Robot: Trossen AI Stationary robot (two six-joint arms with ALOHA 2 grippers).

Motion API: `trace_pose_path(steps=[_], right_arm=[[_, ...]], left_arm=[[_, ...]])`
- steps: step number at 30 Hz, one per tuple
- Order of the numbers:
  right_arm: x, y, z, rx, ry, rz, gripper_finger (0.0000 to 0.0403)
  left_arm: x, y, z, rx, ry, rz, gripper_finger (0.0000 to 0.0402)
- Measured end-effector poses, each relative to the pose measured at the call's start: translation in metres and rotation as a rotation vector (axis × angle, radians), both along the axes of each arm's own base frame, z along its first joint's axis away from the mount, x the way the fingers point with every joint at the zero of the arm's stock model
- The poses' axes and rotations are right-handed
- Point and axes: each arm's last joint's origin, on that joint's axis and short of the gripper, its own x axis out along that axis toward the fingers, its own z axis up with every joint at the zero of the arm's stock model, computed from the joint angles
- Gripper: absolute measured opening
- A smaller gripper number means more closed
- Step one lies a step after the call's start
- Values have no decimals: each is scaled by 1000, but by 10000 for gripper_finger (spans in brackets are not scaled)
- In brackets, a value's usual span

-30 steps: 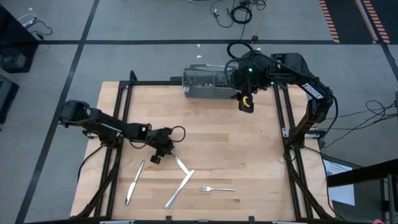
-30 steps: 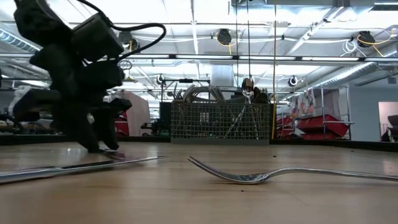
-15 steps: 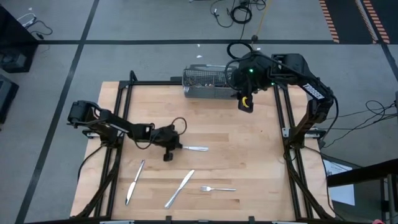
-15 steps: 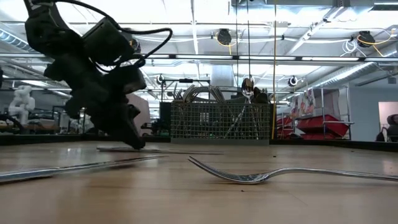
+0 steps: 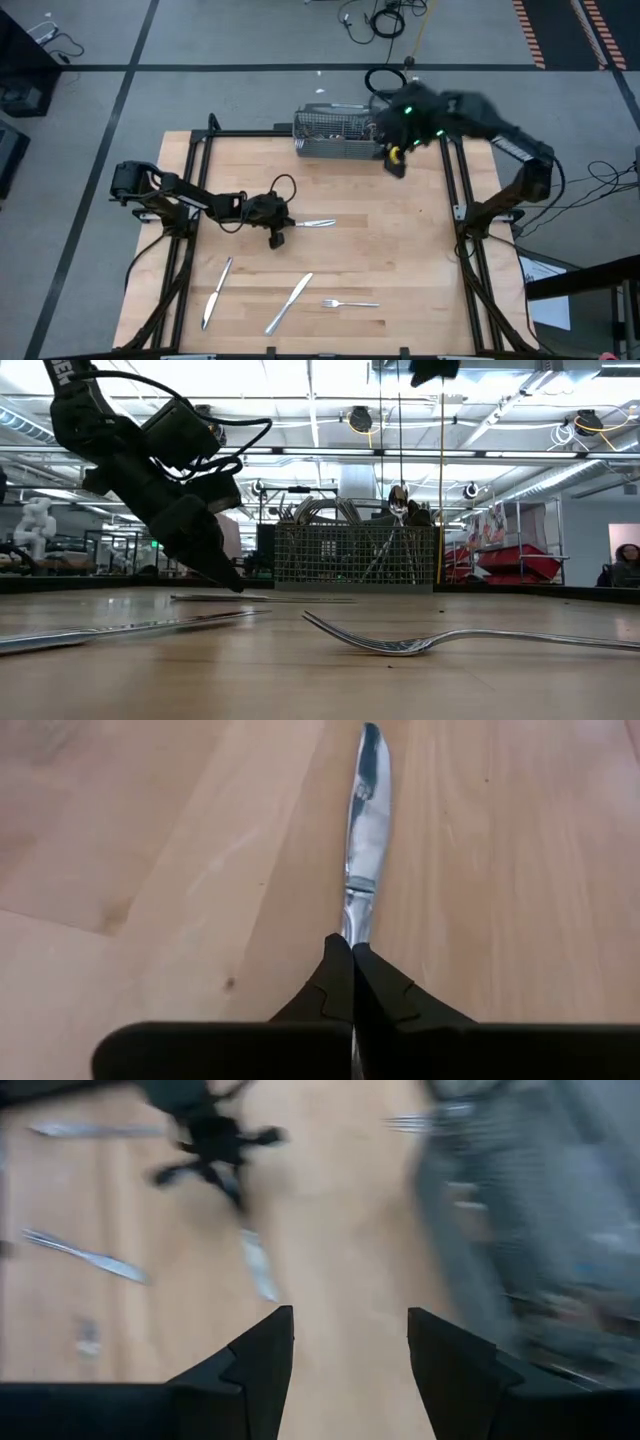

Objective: Sort silverware
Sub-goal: Put the silver table knife into the silverware organizer

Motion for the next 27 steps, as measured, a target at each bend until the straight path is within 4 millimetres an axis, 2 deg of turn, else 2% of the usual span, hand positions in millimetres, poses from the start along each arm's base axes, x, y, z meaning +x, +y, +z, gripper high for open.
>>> trace_pose_path(steps=[5, 8, 11, 13, 16, 18, 22, 27], right_arm=[[29, 9, -90, 212, -135, 56, 183], [39, 18, -147, 327, -191, 38, 183], [39, 28, -190, 431, -222, 2, 183], [36, 36, -210, 485, -227, -25, 183], [32, 45, -226, 525, -227, -31, 183], [32, 48, -227, 519, -224, -27, 183], [33, 50, -227, 470, -239, -26, 183], [35, 48, -223, 460, -281, -21, 183]], left_arm=[[1, 4, 2, -5, -16, 29, 1], [0, 5, 4, -46, -17, 70, 1], [-2, 3, 16, -65, -54, 88, 1], [-7, 1, 25, -60, -60, 93, 1], [-18, -2, 38, -39, -34, 132, 1], [-30, -5, 40, -28, 1, 159, 1], [-49, -13, 30, -58, 8, 171, 1], [-54, -17, 26, -67, 15, 167, 0]])
